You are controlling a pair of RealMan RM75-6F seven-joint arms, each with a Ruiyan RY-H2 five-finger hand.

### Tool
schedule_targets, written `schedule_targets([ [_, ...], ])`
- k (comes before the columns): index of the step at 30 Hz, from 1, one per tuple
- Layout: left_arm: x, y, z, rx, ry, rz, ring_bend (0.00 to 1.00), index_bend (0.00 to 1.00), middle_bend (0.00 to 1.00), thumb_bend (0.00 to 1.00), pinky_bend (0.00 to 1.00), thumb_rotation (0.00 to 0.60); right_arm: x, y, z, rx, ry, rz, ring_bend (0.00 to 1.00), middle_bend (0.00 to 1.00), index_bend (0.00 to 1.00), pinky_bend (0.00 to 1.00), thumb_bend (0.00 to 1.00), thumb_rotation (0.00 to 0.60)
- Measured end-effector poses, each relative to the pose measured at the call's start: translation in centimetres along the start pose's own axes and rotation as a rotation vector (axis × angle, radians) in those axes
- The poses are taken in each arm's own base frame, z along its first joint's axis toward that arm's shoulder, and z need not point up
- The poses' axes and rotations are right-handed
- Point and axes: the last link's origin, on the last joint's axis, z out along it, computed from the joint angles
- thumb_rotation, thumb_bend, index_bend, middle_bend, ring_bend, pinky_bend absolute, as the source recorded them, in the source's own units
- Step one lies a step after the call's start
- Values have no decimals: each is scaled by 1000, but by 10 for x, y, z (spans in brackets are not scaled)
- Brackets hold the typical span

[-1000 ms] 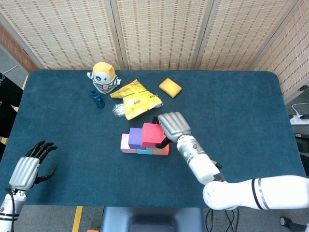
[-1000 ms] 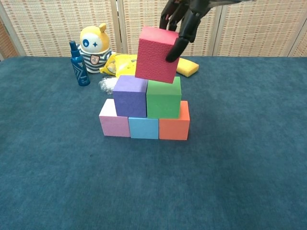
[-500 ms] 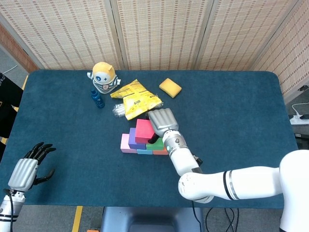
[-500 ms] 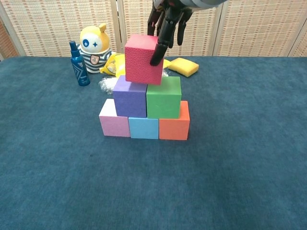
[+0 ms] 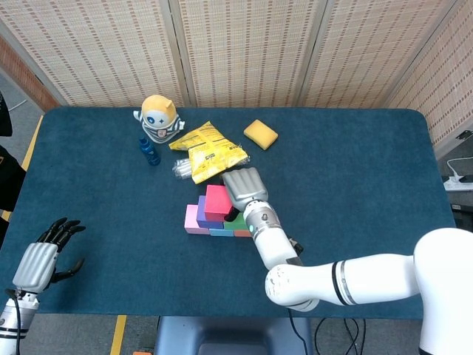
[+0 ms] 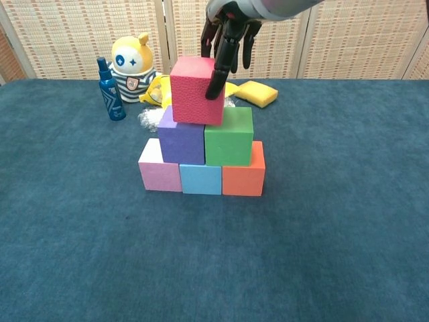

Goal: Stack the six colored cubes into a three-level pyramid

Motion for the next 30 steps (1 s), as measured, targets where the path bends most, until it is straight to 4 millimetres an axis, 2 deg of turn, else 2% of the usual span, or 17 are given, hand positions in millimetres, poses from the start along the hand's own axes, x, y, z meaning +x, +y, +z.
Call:
schedule_targets([
  [13,-2,-3,0,5,-4,-4,70,224,148,326,248,600,-4,-5,3,-8,1,-25,427,451,517,420,301,600],
  [30,-4,-2,0,1,-7,-11,69,224,147,323,248,600,-6,0,-2,-31,8,-40,425,451,504,415,302,600],
])
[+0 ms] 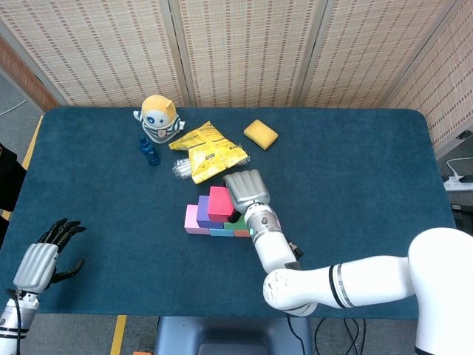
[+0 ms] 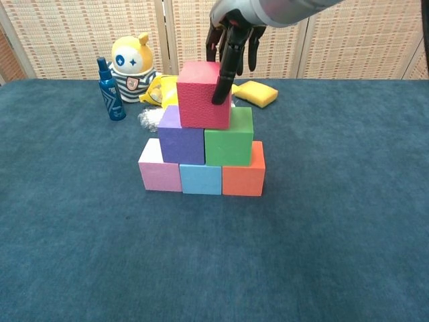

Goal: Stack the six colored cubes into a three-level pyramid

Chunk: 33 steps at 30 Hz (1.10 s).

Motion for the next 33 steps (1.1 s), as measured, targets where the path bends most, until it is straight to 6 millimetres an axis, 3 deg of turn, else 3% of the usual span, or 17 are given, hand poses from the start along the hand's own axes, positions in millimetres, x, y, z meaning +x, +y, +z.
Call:
schedule_targets([
  [10,-1,-1,0,3,1,-3,70,224,147,325,248,600,-2,1,1,-7,-1,-8,417,451,484,407,302,600],
  [22,-2,-2,1,4,0,-10,69,224,147,324,248,600,-5,-1,0,-4,-5,-19,395,451,324,374,302,600],
  [33,-2,-3,1,1,1,-15,69,223,147,323,248,600,-8,-2,-4,-2,-1,-30,375,451,279,371,301,600],
])
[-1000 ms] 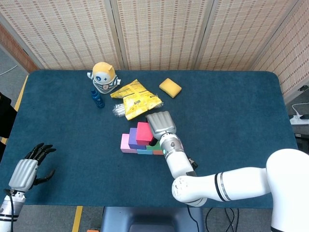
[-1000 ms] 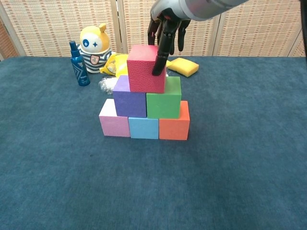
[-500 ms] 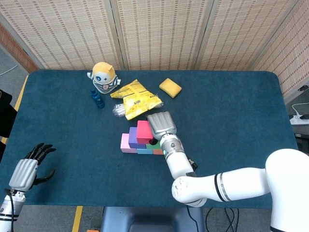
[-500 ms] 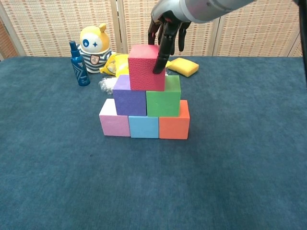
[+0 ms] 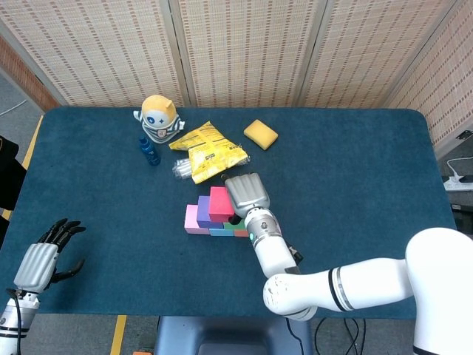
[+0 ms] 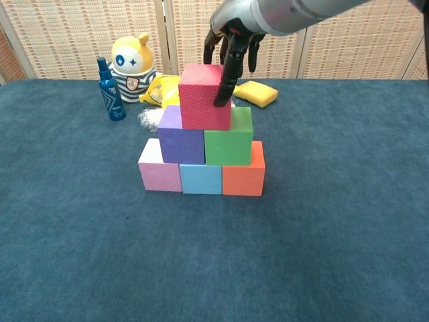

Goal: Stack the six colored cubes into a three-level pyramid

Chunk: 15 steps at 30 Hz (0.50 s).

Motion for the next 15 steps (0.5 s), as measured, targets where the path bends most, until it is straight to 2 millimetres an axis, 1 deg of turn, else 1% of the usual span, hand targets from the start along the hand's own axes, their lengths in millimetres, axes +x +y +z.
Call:
schedule_targets([
  [3,0,0,0,-1,0,0,70,223,147,323,248,600,-1,0,-1,-1,4,-3,367,450,253,361,274,600],
  [9,0,0,1,-3,2,-2,69,223,147,324,248,600,-2,-2,-2,0,9,-6,363,441,221,343,143,600],
  [15,0,0,0,-1,3,0,70,223,147,325,248,600,-2,-2,-3,-2,13,-8,359,433,188,332,97,600],
])
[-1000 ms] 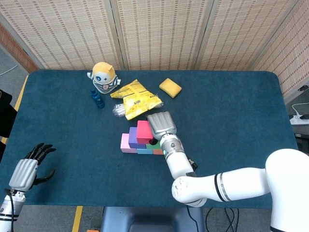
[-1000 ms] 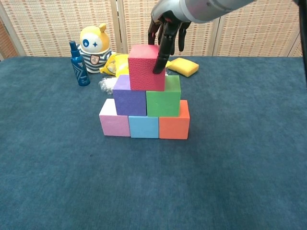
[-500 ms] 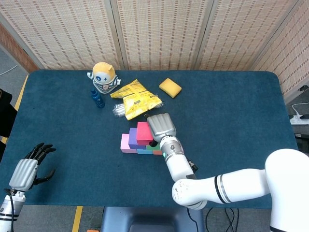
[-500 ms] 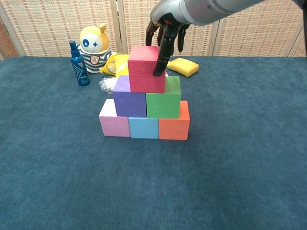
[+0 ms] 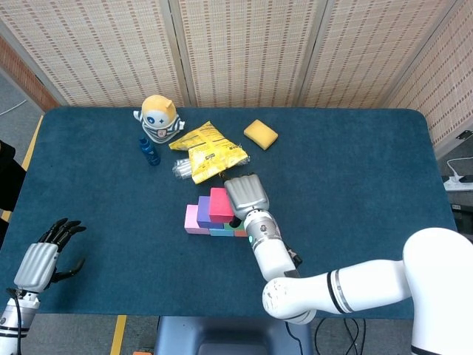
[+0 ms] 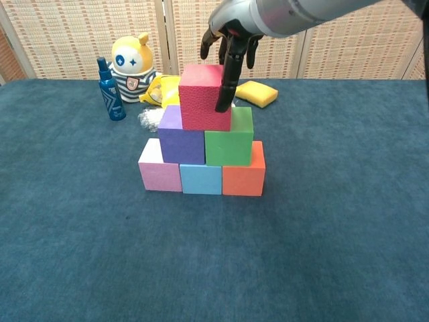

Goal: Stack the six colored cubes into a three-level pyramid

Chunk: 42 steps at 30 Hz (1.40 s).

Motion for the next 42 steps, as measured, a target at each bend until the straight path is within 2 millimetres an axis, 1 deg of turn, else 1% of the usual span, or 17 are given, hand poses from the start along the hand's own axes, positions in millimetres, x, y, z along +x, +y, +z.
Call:
schedule_targets([
  [4,0,0,0,0,0,1,69,223,147,324,248,600,0,1,0,-9,3,-6,333,403,136,332,68,600],
  [8,1,0,1,-2,2,3,69,223,147,325,248,600,-1,1,-1,-9,3,-9,281,330,34,323,31,600],
  [10,1,0,1,-4,3,4,69,222,147,326,248,600,-1,1,-2,-6,6,-5,260,306,7,323,21,600],
  [13,2,1,2,-7,2,8,69,223,147,325,247,600,-1,2,-4,-1,8,-1,225,264,0,319,3,600],
  [17,1,1,4,-8,-2,11,69,223,146,325,247,600,1,5,-7,4,14,9,155,172,0,302,0,600],
  [18,2,2,4,-8,-3,13,69,223,147,324,247,600,2,7,-8,6,17,16,132,143,0,301,0,600],
  [22,2,2,7,-12,-11,16,69,223,147,323,247,600,7,18,-14,9,32,54,98,103,0,300,0,600],
  [26,3,4,15,-27,-20,24,69,229,149,324,247,600,9,38,-22,17,43,126,96,100,0,296,0,600],
  [29,6,9,22,-49,-24,22,70,253,152,324,247,600,11,59,-31,19,60,160,96,101,0,293,0,600],
  [32,7,14,29,-73,-44,7,74,270,154,324,244,600,8,84,-39,15,71,182,96,101,0,292,0,600],
  [33,7,17,32,-87,-58,1,75,272,154,325,242,600,5,94,-43,11,70,191,96,101,0,292,0,600],
  [35,5,21,38,-107,-83,-4,77,271,154,324,235,600,-3,109,-46,6,60,203,96,101,0,291,0,600],
  [37,3,26,46,-131,-119,-6,77,269,155,325,218,600,-15,124,-49,1,34,213,95,101,0,288,0,600],
  [40,-2,35,60,-162,-182,-1,65,264,147,326,166,600,-30,142,-44,-20,4,218,91,101,0,277,0,600],
  [42,-7,40,68,-175,-222,9,52,261,134,326,129,593,-39,153,-38,-36,-6,207,82,101,0,265,0,600],
])
